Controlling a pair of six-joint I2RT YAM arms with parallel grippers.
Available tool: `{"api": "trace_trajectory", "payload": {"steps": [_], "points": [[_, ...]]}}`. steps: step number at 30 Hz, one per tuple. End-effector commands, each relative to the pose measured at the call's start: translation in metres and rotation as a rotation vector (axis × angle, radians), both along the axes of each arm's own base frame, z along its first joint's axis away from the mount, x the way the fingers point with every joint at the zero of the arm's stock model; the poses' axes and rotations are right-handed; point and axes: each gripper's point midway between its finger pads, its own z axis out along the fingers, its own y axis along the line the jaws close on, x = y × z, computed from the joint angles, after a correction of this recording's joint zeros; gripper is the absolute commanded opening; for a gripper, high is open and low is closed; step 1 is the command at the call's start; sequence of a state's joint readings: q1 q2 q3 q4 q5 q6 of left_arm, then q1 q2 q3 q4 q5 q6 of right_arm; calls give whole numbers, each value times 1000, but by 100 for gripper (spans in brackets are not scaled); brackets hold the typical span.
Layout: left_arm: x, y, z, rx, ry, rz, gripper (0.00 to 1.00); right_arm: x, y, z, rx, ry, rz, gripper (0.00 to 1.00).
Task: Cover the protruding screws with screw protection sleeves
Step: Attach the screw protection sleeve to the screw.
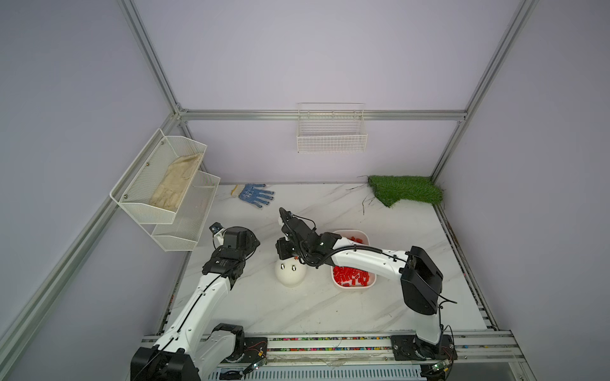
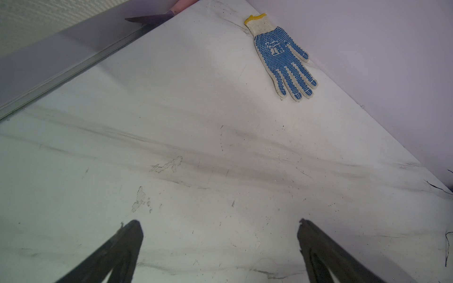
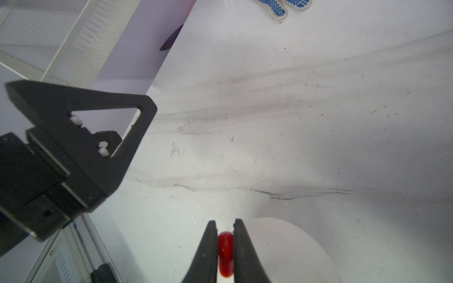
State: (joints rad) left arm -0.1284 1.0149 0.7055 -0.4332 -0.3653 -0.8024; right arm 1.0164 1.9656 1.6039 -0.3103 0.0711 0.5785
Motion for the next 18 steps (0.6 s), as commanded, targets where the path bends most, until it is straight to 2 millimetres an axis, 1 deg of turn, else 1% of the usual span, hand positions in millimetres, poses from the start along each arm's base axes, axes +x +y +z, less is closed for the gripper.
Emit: {"api": "trace_trajectory", "payload": {"steps": [1,11,18], "points": [[0,1,-3,-18,-16,12,100,3,-3,23,15,-44,-16,15],[1,0,-6,-23,-13,9,100,3,-13,27,-7,-61,-36,15],[1,0,-5,-26,-18,9,100,-1,-21,27,-19,-56,-40,15]]}}
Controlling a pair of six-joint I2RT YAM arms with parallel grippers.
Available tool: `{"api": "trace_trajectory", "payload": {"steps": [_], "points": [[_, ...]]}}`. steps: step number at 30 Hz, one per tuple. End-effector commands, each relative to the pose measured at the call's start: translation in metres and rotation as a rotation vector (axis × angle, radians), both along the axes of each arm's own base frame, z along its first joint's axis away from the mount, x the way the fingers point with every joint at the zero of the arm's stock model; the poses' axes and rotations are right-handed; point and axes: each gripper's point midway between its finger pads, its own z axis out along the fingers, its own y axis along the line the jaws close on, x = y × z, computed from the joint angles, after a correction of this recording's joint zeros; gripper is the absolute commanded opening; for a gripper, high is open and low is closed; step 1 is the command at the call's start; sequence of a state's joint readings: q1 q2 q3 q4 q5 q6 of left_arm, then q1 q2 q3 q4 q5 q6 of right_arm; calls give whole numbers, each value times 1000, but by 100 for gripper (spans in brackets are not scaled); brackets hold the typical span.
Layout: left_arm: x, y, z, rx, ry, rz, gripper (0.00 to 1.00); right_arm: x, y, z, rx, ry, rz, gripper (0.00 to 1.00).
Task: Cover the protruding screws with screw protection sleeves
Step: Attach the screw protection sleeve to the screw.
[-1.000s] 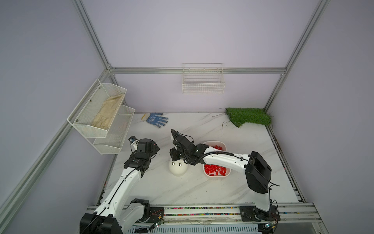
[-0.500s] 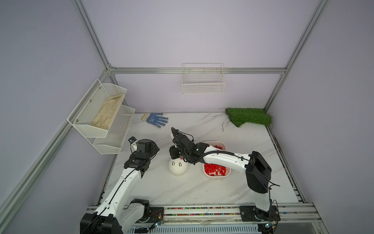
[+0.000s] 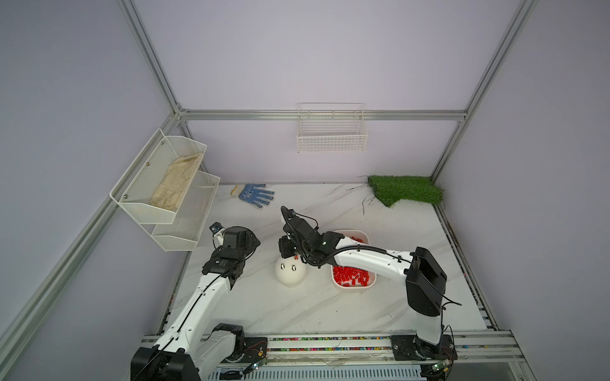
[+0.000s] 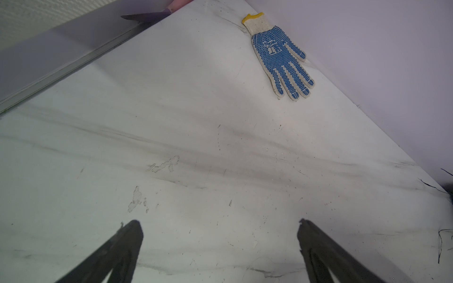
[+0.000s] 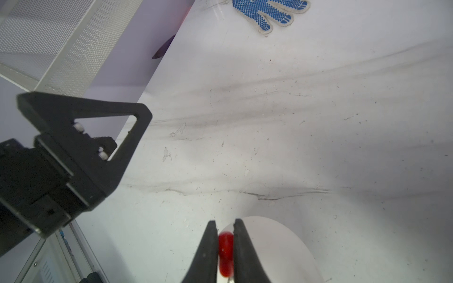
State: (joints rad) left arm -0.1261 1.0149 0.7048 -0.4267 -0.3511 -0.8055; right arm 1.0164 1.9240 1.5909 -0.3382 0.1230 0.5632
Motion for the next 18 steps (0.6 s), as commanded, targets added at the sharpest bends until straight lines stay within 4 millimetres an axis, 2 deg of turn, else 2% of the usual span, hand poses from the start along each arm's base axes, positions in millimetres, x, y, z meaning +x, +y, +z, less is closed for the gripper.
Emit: {"api": "trace_trajectory", "payload": {"steps": [1,11,18], "points": [[0,1,-5,-16,-12,14,100,-4,-8,15,5,-18,-9,15],[-1,1,-5,-19,-15,12,100,-6,-8,1,-10,3,-4,15],[-1,1,-6,-18,-14,14,100,-8,-6,-1,-1,17,5,15]]}}
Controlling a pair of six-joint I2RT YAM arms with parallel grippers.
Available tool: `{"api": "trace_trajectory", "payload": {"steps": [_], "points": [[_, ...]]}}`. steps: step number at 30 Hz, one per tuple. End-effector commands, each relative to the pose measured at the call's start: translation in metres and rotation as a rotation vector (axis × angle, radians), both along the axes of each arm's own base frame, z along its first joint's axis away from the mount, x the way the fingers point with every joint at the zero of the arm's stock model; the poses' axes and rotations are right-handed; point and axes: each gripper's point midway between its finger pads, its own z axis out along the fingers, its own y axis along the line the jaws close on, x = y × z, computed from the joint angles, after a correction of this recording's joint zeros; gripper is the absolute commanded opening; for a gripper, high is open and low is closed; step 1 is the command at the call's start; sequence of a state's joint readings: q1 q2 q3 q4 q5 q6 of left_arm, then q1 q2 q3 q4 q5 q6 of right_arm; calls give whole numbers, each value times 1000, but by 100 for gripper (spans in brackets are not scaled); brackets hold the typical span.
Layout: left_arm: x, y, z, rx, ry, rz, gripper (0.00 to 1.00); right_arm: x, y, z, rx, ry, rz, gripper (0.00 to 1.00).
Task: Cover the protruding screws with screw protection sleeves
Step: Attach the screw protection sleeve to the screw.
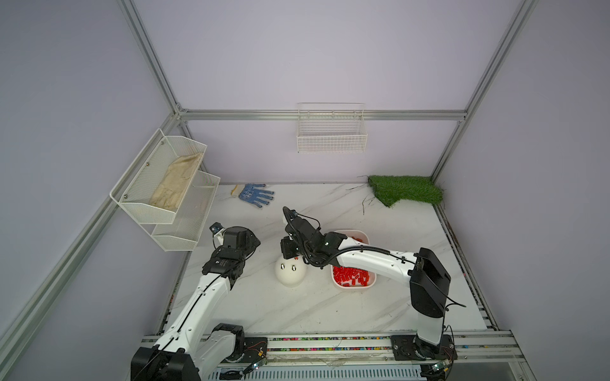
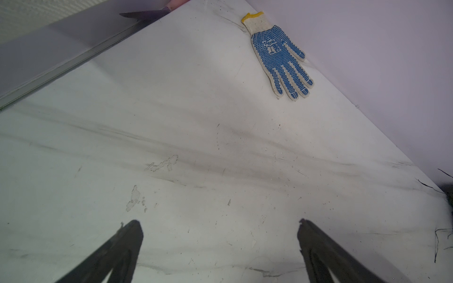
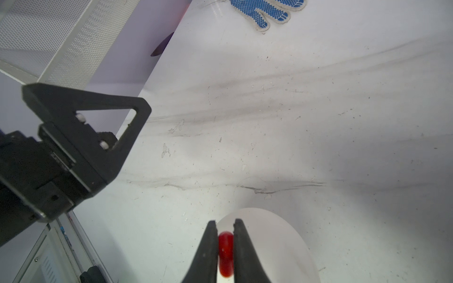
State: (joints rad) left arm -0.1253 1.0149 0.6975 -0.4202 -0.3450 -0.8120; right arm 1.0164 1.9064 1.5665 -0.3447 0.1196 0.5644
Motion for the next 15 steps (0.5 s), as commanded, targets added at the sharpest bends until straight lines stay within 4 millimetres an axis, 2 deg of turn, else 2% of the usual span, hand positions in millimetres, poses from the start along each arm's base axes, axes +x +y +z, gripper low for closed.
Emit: {"api": "trace_trajectory", "payload": {"steps": [1,15], "points": [[-1,2,-4,-9,-14,14,100,-4,0,0,9,12,4,15],[-1,2,-4,-11,-14,14,100,-6,2,-12,-2,37,13,15]]}}
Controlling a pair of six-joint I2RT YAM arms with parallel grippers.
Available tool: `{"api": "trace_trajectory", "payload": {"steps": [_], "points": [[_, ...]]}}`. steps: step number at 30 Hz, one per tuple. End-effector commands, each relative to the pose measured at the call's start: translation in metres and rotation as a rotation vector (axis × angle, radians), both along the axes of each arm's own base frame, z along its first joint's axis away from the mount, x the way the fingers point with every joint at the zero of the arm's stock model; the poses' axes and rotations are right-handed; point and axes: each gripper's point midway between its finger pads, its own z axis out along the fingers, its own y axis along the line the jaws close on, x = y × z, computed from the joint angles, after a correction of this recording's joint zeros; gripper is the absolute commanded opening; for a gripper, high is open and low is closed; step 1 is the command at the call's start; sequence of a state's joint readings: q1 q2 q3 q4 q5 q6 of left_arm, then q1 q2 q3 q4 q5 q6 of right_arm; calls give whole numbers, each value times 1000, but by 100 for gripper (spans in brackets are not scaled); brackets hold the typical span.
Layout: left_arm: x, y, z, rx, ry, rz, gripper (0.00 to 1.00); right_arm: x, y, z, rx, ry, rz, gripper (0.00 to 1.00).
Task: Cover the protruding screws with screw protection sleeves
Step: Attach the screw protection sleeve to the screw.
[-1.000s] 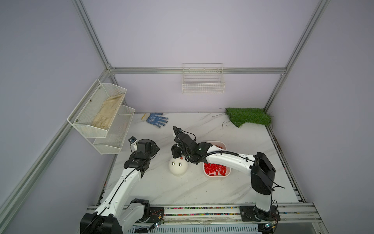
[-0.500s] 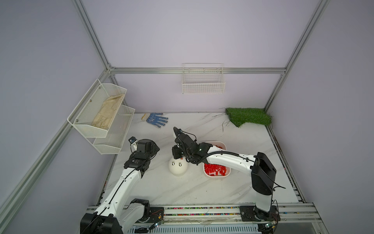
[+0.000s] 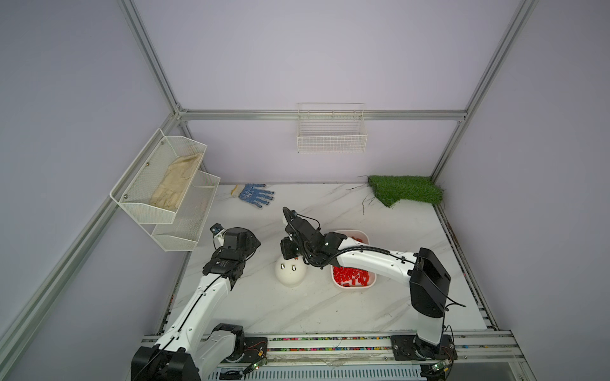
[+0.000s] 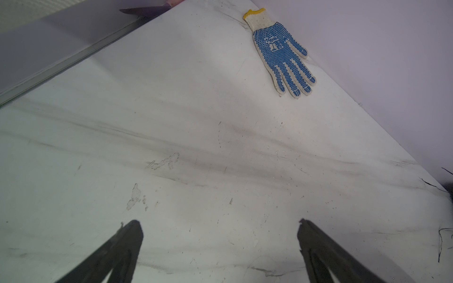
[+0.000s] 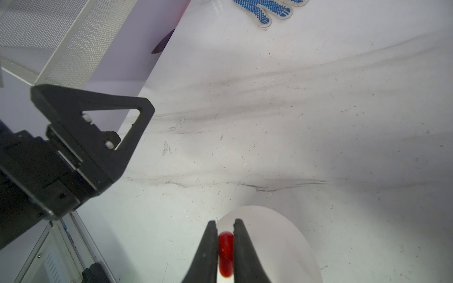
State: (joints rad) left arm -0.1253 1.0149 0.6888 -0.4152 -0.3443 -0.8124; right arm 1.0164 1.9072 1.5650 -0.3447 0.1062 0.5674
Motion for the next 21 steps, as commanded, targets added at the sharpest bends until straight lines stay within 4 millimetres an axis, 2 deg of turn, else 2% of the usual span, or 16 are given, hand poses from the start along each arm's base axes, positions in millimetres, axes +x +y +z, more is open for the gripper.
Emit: {"api": "trace_trajectory", "payload": {"steps": [1,21], "points": [[-1,2,-2,-11,-18,14,100,-4,1,-11,-5,27,4,15],[-2,1,-6,-15,-8,13,100,-4,4,-20,-17,38,6,15]]}}
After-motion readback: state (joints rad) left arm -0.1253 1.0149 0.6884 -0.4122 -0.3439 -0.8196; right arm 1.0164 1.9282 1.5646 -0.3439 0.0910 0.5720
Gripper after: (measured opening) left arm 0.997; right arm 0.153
